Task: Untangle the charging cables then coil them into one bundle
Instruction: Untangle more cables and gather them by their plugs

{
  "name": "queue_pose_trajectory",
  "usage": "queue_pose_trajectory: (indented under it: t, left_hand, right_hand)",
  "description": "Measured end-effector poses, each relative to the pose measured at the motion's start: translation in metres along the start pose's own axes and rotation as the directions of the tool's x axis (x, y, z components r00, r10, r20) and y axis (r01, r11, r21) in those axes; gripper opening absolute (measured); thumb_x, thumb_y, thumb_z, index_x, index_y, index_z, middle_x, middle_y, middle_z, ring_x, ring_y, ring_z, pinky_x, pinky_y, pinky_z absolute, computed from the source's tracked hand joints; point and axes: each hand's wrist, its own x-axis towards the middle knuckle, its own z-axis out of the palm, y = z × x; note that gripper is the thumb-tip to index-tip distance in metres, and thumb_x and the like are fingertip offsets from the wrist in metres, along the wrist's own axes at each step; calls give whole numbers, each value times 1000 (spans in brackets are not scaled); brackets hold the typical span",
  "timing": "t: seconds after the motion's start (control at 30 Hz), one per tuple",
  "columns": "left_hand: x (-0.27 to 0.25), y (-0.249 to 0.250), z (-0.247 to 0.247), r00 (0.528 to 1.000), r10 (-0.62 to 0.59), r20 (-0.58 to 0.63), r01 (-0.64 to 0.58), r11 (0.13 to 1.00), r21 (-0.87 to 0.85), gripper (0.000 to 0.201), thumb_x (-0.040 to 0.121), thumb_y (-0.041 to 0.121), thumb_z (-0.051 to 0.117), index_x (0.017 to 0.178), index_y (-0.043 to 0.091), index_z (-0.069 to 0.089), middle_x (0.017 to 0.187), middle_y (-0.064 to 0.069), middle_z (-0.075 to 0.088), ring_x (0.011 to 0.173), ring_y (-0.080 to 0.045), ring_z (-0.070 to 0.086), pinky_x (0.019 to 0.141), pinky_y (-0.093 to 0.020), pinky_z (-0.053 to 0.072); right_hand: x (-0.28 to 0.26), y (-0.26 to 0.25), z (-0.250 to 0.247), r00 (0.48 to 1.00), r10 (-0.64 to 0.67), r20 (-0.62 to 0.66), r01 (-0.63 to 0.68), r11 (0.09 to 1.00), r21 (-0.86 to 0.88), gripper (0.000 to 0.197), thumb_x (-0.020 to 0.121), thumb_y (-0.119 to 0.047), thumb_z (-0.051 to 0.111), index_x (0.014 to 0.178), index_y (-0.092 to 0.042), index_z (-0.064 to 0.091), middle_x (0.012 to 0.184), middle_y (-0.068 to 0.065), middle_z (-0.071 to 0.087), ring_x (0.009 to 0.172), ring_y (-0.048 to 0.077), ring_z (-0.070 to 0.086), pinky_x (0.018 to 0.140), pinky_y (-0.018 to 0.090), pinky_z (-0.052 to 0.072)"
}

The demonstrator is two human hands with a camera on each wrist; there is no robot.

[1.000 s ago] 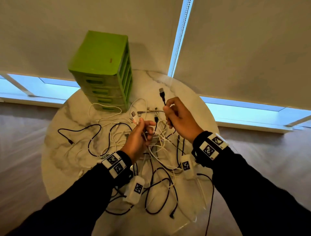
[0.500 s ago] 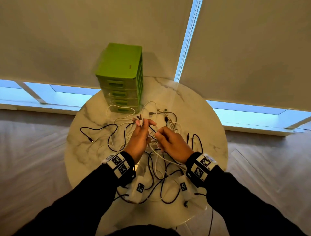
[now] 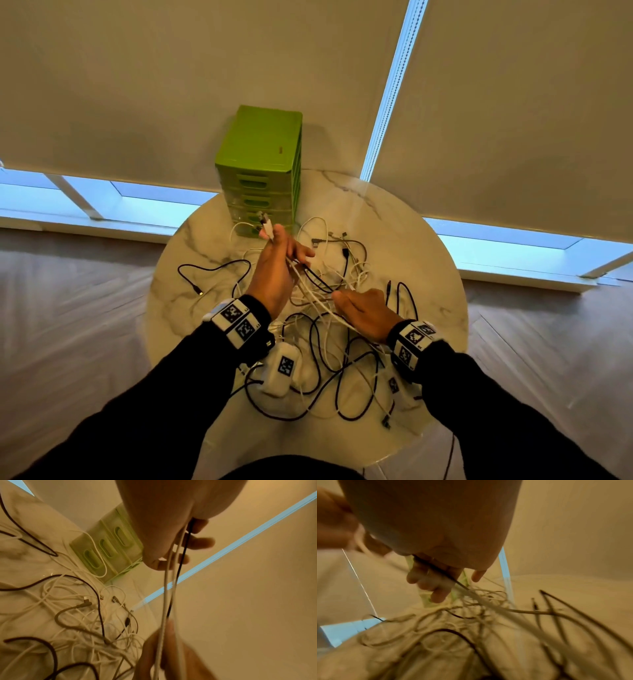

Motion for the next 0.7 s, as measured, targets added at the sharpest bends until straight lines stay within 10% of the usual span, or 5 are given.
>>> queue_pose_trajectory:
  t: [0.17,0.33,0.5,0.7]
  left_hand:
    - [4,35,-13,998,34,-61,-44,985,-166,54,105,52,28,60,23,35,60,3,22,55,-14,16,53,-29,28]
    - [7,37,-22,998,17,-64,-16,1000,19,49,106,50,31,65,22,31,59,3,22,50,-11,19,52,-30,16]
    - [-1,0,-13,993,-115,-19,115,938,328,46,107,47,33,76,16,48,60,3,42,52,-10,32,53,-28,23]
    - [4,-9,2,990,-138,-34,142,974,179,52,107,49,30,92,12,64,89,-6,69,66,-16,51,53,-27,37]
  right_hand:
    - [1,45,-11,982,143,124,-116,973,-200,48,101,-62,12,77,-38,47,72,-14,57,78,0,53,107,51,23]
    - [32,42,-37,968,250,34,-223,911,-346,48,104,-56,16,81,-31,50,89,-6,66,100,21,63,104,44,27]
    - [58,-23,-57,967,36,-253,-43,999,-24,45,107,-43,31,78,-20,57,81,2,69,82,26,64,89,41,43]
    - [39,-81,-43,972,-214,-95,223,969,105,38,108,-39,35,92,-23,65,76,-16,62,69,8,61,69,28,46]
